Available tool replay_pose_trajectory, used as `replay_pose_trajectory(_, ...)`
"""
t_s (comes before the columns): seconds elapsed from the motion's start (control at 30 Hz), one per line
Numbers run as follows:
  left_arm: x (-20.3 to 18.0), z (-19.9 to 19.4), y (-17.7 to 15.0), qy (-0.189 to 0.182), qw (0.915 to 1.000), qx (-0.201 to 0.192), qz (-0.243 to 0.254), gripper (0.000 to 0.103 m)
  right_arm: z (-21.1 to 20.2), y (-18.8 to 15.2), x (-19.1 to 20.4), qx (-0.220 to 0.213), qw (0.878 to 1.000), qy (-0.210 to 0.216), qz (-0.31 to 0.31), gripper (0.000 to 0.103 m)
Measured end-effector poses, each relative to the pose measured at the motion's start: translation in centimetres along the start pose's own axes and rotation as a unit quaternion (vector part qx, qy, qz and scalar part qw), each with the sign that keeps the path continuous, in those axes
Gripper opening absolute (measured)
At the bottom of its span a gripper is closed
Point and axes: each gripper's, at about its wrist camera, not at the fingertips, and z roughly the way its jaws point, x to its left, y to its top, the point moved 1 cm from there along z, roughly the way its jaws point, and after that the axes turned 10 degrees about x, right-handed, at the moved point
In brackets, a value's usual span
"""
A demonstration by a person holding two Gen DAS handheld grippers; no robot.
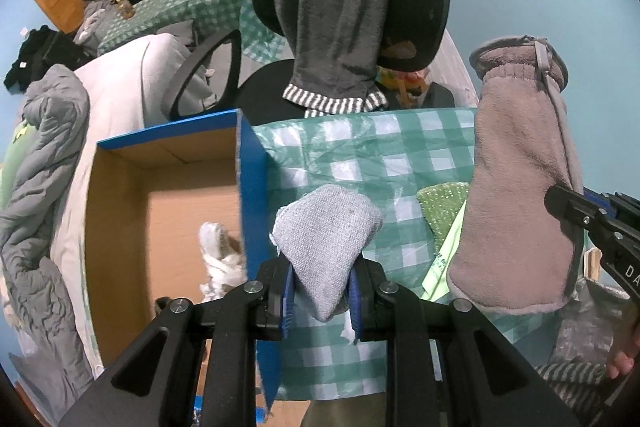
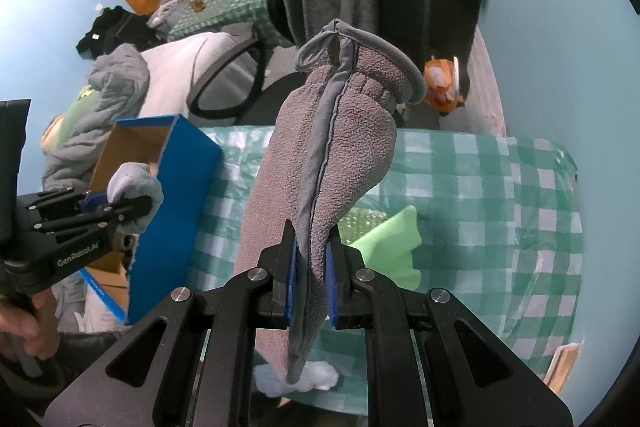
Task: Organize soft objects
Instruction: 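Lift both socks and carry them over the open cardboard box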
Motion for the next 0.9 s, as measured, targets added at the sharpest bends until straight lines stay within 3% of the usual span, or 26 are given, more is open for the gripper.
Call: replay_pose_trajectory(0.9,9.0,-1.1,-3.7,0.011,0.9968,0.002,-0.079,0.022,1.1,2.6,8.8,0.005,0.996,0.044,-0.076,0.011)
